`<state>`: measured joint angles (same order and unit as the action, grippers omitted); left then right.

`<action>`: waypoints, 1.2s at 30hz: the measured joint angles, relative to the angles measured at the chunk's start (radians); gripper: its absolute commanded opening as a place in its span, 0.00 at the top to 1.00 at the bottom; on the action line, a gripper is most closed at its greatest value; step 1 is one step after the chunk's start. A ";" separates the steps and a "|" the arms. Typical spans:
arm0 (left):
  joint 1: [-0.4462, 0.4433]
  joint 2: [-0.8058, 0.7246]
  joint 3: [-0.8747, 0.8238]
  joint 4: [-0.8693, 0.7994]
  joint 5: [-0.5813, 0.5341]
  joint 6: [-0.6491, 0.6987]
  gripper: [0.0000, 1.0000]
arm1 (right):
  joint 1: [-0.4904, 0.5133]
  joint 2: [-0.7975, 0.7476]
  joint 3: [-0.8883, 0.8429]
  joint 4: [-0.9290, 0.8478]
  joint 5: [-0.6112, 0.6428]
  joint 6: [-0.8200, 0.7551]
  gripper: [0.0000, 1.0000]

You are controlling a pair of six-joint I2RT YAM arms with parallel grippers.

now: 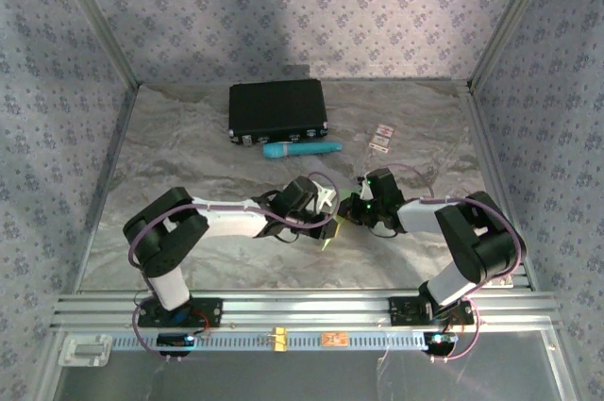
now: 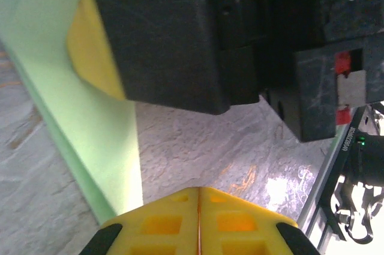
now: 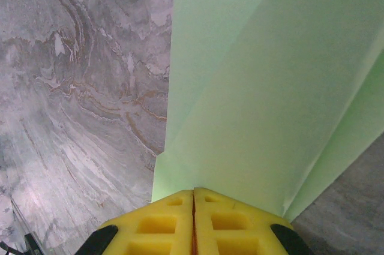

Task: Fold a paper plane with a square sheet of paper (pick it up from the middle)
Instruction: Fold the wing for the fifth time at the center of the table.

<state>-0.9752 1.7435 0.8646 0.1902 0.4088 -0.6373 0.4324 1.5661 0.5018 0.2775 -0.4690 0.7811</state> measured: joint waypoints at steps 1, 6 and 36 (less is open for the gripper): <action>-0.003 0.008 0.010 -0.001 0.006 0.000 0.91 | 0.000 0.000 0.000 0.000 0.000 0.000 0.91; -0.020 0.053 0.054 -0.016 0.022 0.006 0.91 | 0.000 0.000 0.000 0.000 0.000 0.000 0.91; -0.027 -0.001 -0.129 0.034 -0.005 0.003 0.93 | 0.000 0.000 0.000 0.000 0.000 0.000 0.91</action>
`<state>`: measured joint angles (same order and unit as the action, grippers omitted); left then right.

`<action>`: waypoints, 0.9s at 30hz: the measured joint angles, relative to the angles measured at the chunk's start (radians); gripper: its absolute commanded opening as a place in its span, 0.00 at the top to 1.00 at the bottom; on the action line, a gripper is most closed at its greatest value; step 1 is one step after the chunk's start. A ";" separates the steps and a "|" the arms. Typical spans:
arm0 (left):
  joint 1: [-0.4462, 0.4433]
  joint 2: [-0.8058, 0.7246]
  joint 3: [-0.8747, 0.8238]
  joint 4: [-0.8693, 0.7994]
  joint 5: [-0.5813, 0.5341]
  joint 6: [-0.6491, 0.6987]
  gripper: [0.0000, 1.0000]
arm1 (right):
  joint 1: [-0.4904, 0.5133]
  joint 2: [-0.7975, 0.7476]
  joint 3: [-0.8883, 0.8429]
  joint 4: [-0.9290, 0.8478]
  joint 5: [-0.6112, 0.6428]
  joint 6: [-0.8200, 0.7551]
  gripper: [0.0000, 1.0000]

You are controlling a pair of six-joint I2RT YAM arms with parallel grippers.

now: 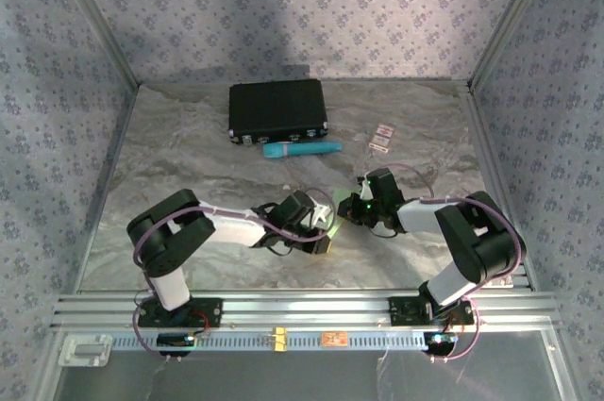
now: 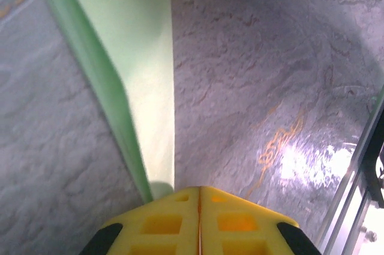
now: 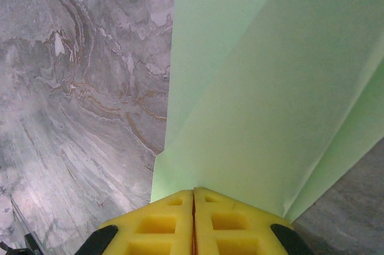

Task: Fold a paper plane with a square sheet of paper (pick it up from the middle)
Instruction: Fold the wing for the fifth time at the center of the table.

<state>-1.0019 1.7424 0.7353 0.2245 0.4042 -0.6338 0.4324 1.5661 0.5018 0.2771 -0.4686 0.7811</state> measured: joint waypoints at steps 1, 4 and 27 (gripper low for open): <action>0.000 -0.011 -0.013 0.000 -0.001 -0.003 0.94 | 0.000 0.000 0.000 0.000 0.000 0.000 0.91; -0.004 -0.043 -0.050 -0.005 -0.001 -0.007 0.96 | 0.000 0.000 0.000 0.000 0.000 0.000 0.91; 0.040 -0.003 0.103 0.057 -0.012 -0.049 0.98 | 0.000 -0.002 0.000 -0.001 0.001 0.004 0.91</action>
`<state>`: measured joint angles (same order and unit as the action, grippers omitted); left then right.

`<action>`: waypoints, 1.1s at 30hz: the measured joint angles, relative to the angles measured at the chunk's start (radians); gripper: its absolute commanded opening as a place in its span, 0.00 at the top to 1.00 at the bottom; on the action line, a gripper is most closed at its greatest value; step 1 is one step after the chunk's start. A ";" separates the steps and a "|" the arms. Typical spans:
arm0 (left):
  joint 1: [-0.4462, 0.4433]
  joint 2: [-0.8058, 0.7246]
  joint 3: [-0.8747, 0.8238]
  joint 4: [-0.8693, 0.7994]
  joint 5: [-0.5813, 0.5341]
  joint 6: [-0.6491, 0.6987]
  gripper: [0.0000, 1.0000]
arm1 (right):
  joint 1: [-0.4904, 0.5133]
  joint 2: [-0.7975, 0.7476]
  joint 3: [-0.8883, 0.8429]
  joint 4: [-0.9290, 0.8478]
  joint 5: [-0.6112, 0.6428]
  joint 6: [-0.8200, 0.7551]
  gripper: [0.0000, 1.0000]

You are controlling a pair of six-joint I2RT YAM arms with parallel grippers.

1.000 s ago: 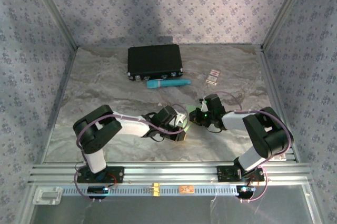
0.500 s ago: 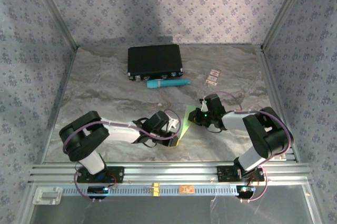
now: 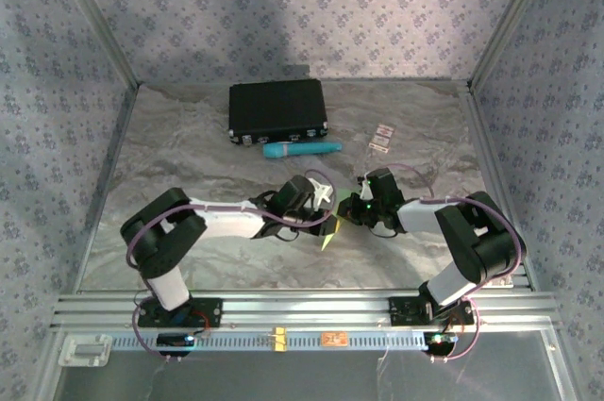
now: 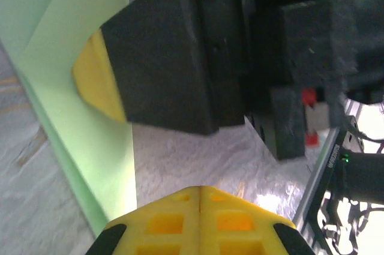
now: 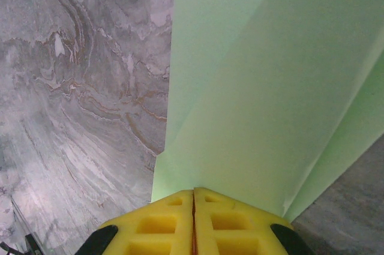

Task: Fold a paper plane with a square sheet of paper (pick it up from the middle)
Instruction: Fold the wing for the fifth time at the center of the table.

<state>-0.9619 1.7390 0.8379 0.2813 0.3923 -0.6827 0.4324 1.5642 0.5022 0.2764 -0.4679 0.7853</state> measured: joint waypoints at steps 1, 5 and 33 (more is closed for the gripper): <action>0.000 0.017 0.008 0.002 -0.001 0.000 0.98 | 0.000 0.000 0.000 0.000 0.000 0.001 0.91; 0.000 0.075 0.035 -0.005 -0.040 -0.001 0.98 | 0.000 -0.002 0.000 0.000 0.001 0.004 0.91; -0.029 0.107 -0.008 0.051 -0.176 -0.086 1.00 | -0.053 -0.138 0.034 -0.108 0.044 -0.024 0.87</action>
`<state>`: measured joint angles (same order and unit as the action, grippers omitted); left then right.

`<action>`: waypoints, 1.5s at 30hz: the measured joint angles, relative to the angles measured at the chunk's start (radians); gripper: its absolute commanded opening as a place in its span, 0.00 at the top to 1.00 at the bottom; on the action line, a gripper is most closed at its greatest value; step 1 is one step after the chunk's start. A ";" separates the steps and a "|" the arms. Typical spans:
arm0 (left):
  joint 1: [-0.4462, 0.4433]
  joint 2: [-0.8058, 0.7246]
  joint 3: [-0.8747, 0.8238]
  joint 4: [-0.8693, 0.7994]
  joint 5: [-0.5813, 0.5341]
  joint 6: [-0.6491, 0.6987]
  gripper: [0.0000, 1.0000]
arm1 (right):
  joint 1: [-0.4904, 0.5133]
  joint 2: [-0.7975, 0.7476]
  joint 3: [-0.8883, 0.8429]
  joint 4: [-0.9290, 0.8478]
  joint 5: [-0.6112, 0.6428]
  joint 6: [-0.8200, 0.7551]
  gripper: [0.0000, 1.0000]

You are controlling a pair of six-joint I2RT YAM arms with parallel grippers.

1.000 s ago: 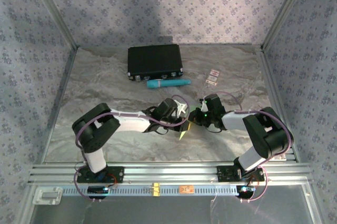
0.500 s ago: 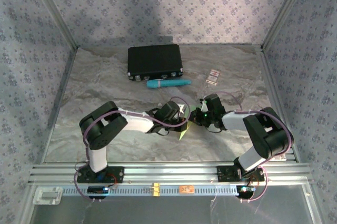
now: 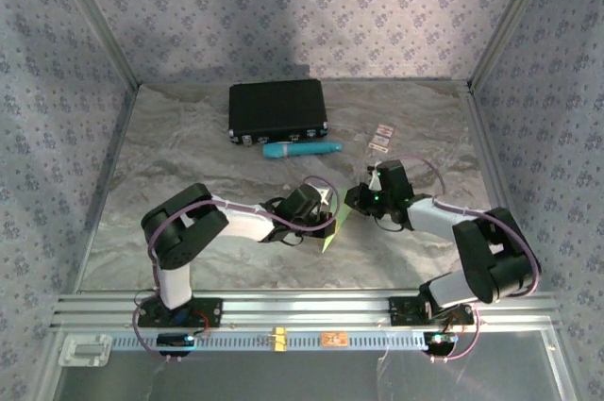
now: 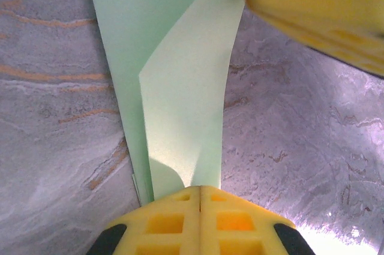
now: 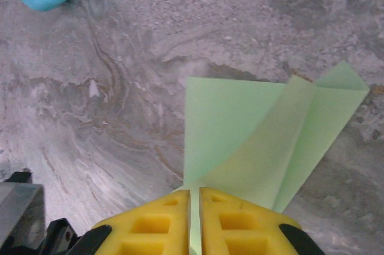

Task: Fold a paper plane with a square sheet of paper (pick it up from the middle)
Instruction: Fold the wing for the fifth time at the center of the table.

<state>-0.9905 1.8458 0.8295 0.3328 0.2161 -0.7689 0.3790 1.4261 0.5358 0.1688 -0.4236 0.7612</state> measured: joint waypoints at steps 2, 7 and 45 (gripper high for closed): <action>0.000 0.000 0.004 -0.008 0.000 0.000 1.00 | 0.010 -0.002 0.000 -0.004 0.001 0.000 0.87; 0.000 0.000 0.010 -0.019 0.000 0.001 1.00 | 0.060 0.019 0.005 -0.009 0.010 0.000 0.88; 0.000 0.002 0.011 -0.018 -0.007 0.023 1.00 | -0.172 0.223 0.180 -0.080 -0.001 -0.079 0.84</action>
<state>-0.9905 1.8481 0.8402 0.3145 0.2092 -0.7456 0.2066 1.6489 0.7155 0.0887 -0.4248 0.6827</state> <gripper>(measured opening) 0.049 0.151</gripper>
